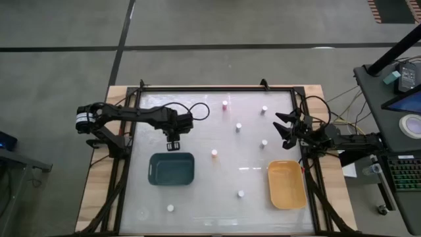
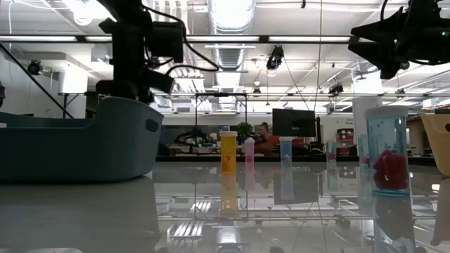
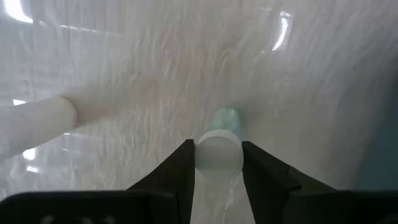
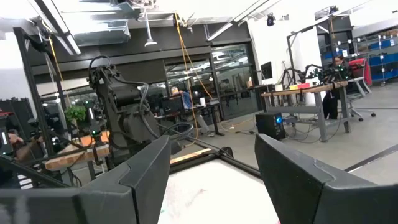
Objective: Pick and place medicine bottles into bin by pill shape (circle, oval)
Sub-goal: Put the blue bottled tablets into the green bin
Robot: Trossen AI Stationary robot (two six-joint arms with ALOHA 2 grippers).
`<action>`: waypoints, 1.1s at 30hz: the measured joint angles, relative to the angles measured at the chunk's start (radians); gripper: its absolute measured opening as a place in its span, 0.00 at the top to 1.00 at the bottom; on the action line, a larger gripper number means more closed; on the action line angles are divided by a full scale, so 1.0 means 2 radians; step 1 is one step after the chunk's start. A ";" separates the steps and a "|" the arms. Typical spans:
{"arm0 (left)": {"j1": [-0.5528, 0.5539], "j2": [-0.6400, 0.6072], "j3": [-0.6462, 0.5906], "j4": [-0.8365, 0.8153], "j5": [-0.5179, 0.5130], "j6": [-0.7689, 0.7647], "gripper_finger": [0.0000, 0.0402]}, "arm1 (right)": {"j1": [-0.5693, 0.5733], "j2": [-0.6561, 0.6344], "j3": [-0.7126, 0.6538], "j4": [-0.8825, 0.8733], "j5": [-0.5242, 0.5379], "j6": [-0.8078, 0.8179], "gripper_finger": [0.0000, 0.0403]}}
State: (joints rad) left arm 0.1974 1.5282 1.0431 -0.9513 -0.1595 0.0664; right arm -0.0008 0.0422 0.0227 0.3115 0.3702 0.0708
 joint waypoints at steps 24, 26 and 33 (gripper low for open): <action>-0.109 -0.012 0.217 -0.135 -0.040 -0.102 0.76 | 0.000 0.000 0.000 0.004 0.000 0.000 0.44; -0.132 -0.012 0.224 -0.149 -0.041 -0.132 0.76 | 0.000 0.000 0.000 0.004 0.000 0.000 0.44; -0.217 -0.011 0.231 -0.208 -0.041 -0.265 0.76 | 0.000 0.000 0.000 0.004 0.000 0.000 0.44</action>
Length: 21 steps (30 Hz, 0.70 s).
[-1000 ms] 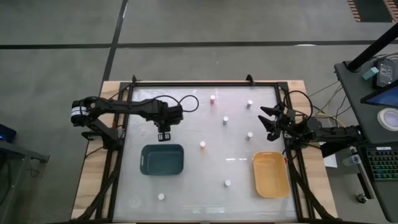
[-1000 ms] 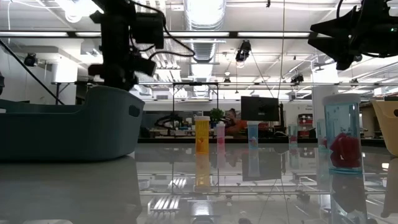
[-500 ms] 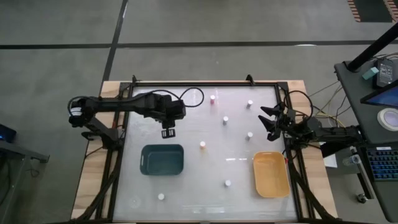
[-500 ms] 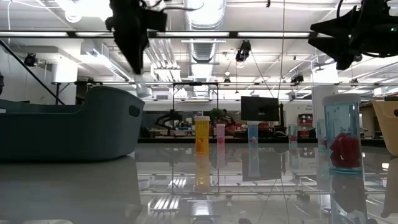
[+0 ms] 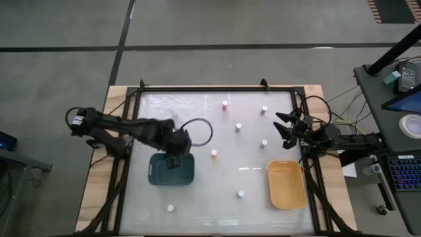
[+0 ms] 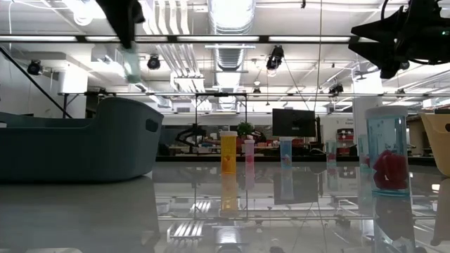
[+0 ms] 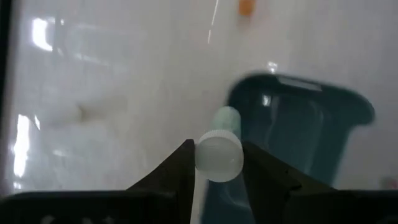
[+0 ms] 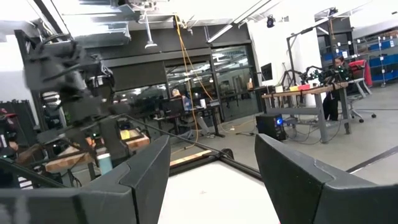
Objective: Pick and place medicine bottles into bin by pill shape (circle, oval)
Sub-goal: Put the blue bottled tablets into the green bin
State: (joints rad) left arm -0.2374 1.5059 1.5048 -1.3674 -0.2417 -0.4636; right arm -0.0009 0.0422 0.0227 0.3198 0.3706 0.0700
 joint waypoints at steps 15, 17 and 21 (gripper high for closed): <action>-0.136 0.000 -0.067 -0.046 0.011 -0.159 0.76 | 0.000 0.000 0.000 0.004 0.000 0.011 0.44; -0.135 0.000 -0.087 -0.034 0.011 -0.158 0.76 | 0.000 0.000 0.000 0.004 0.000 0.012 0.44; -0.128 0.000 -0.127 0.008 0.013 -0.143 0.76 | 0.000 0.000 0.000 0.004 0.000 0.012 0.44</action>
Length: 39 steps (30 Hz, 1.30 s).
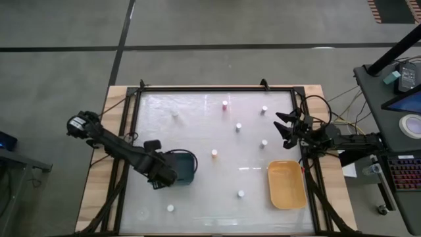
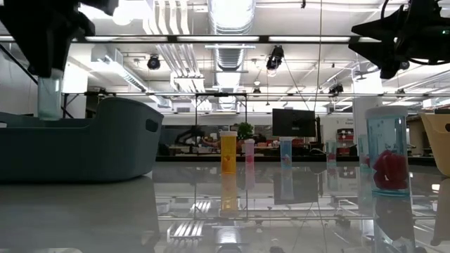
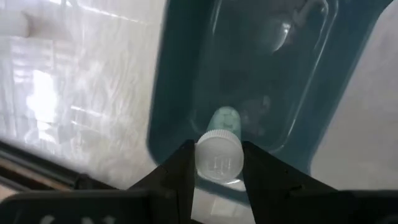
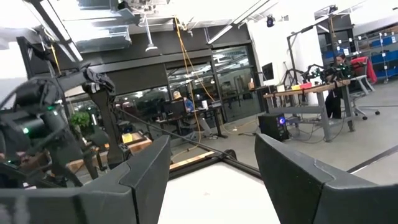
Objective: Pick and place medicine bottles into bin by pill shape (circle, oval)
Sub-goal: Put the blue bottled tablets into the green bin
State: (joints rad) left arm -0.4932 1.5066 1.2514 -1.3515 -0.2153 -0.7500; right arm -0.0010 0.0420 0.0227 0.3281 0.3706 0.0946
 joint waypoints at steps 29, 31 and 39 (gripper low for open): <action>0.038 0.000 -0.115 0.121 0.020 0.016 0.76 | 0.000 0.000 0.000 0.000 0.000 -0.007 0.44; 0.039 0.000 -0.115 0.122 0.022 0.016 0.76 | 0.000 0.000 0.000 0.000 0.000 -0.008 0.44; 0.041 0.000 -0.118 0.122 0.024 0.015 0.71 | 0.000 0.000 0.000 0.000 0.000 -0.008 0.44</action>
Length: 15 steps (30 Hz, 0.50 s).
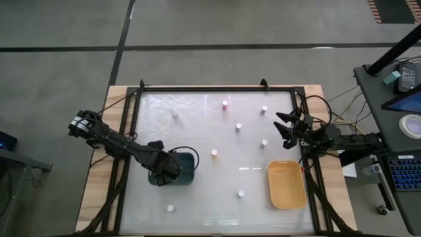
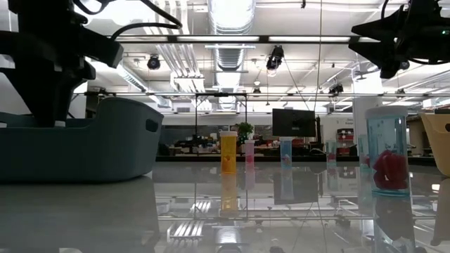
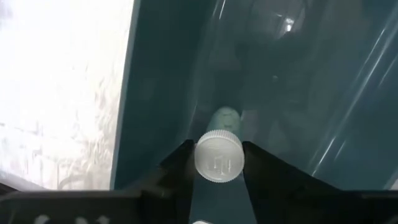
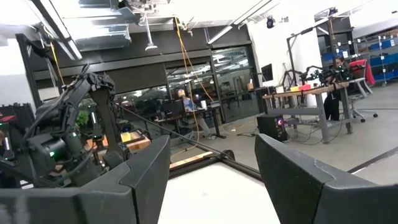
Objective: Pick and place medicine bottles into bin by pill shape (circle, oval)
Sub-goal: Put the blue bottled tablets into the green bin, then put the blue bottled capsules into the yellow bin
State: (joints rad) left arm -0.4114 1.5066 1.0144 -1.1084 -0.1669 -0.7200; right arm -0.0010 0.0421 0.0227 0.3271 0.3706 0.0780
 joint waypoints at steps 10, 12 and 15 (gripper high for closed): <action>0.000 -0.001 -0.004 -0.004 0.001 0.001 0.61 | 0.000 0.000 0.000 0.000 0.000 0.000 0.44; 0.000 -0.001 0.001 -0.017 0.002 0.001 0.60 | 0.000 0.000 0.000 0.000 0.000 0.000 0.44; 0.000 -0.001 0.018 -0.040 0.003 0.015 0.60 | 0.000 0.000 0.000 0.000 0.000 0.000 0.44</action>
State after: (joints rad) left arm -0.4114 1.5042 1.0503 -1.1894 -0.1600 -0.6905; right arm -0.0010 0.0421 0.0227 0.3271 0.3706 0.0780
